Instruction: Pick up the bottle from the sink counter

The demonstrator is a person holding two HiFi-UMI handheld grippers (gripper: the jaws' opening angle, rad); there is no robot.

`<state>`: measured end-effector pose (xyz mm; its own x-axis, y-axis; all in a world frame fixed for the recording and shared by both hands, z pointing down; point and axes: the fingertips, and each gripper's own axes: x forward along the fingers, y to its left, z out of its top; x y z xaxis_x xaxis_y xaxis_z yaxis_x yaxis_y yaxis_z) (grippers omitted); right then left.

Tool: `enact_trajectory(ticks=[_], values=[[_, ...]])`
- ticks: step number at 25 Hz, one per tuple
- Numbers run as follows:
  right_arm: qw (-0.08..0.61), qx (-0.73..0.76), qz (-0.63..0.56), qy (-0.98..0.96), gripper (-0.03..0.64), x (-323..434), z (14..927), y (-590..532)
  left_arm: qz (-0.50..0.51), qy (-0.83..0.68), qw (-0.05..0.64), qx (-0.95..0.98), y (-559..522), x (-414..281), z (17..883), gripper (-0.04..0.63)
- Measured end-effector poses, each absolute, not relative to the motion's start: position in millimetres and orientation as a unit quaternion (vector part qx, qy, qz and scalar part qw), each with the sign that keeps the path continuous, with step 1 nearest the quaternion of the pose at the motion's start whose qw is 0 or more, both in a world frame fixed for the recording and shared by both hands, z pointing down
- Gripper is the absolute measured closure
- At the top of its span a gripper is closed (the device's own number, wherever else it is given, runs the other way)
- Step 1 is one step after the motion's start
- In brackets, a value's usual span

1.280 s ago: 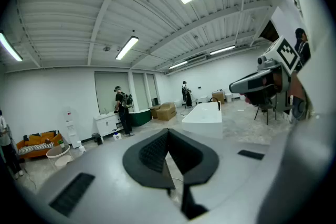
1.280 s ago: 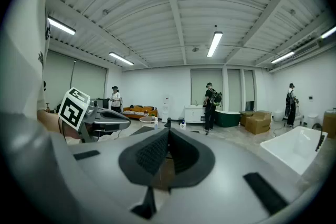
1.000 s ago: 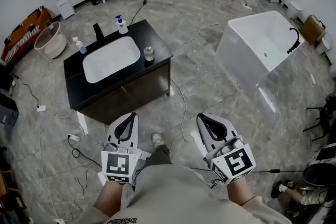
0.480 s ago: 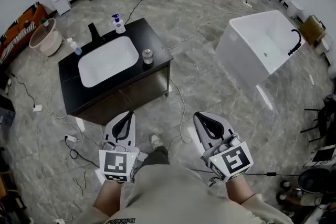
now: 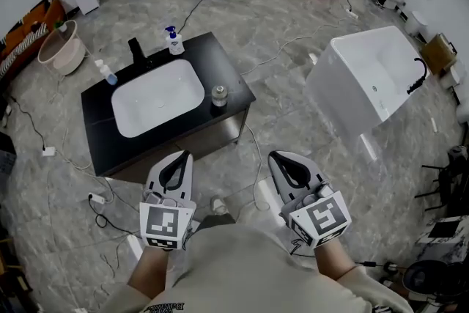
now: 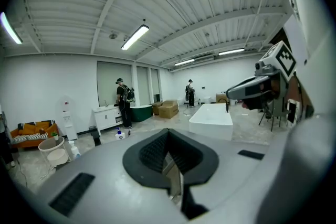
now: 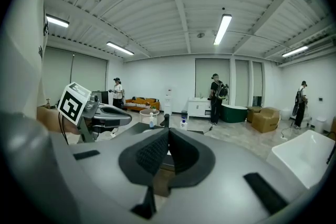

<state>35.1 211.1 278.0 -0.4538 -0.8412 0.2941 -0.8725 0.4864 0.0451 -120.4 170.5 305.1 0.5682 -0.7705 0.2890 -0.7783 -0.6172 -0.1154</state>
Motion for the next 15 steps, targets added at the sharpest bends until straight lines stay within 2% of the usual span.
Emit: enact_trajectory(ticks=[6, 15], values=[[0.144, 0.508, 0.043, -0.848, 0.620, 18, 273, 159, 0.162, -0.429, 0.000, 0.889, 120, -132, 308, 0.589], [0.172, 0.499, 0.053, -0.848, 0.620, -2, 289, 130, 0.161, -0.420, 0.020, 0.893, 96, -137, 327, 0.589]])
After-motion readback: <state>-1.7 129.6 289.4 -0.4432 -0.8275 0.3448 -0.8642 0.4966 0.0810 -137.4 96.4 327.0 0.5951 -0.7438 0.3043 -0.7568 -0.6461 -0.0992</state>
